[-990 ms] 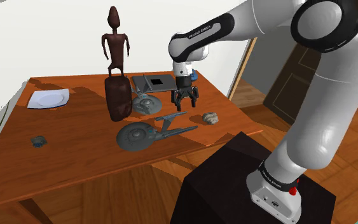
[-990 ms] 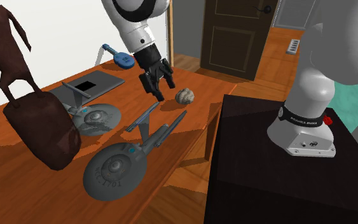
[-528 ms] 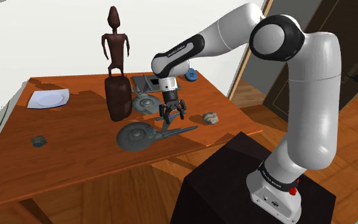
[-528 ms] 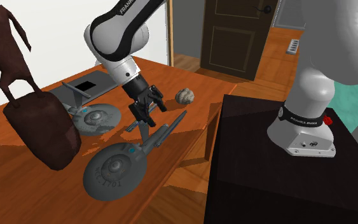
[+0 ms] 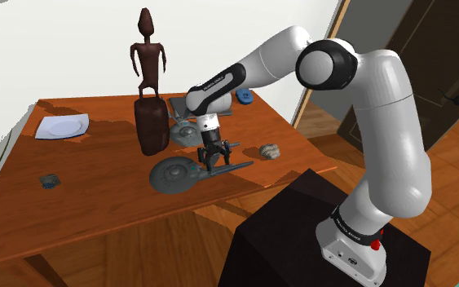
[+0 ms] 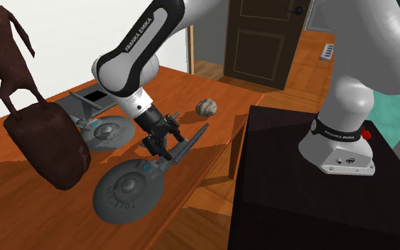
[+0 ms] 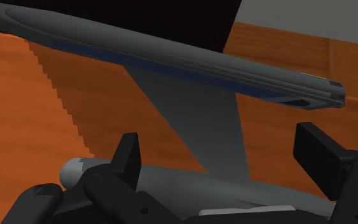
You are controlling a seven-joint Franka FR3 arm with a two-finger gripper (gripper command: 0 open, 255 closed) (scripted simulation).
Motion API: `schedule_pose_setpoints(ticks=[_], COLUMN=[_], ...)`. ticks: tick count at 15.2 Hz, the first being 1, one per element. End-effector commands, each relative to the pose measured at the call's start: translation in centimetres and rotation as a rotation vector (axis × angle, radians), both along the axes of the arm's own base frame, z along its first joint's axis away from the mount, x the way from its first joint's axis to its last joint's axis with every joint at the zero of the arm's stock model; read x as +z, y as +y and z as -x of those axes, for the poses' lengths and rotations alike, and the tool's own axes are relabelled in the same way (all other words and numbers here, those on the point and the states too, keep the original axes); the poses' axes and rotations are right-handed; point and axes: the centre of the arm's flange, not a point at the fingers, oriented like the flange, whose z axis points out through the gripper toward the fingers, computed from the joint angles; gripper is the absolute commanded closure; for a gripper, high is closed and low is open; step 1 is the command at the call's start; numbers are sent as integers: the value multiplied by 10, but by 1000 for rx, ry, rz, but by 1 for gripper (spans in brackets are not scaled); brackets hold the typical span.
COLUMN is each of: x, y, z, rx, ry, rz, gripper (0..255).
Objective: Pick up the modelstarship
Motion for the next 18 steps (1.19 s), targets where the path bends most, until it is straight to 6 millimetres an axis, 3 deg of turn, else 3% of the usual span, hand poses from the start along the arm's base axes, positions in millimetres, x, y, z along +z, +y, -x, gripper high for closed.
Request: schedule_pose_setpoints(ticks=[1,4,5,14,18], x=[-11,-20,-19,-20,1], y=[1,1,0,1,1], z=[-1,-1,0,-1,-1], rx=[0,0,0,0,0], ry=[0,0,0,0,0], rz=[0,0,0,0,0], gripper=[0,0,255,255,255])
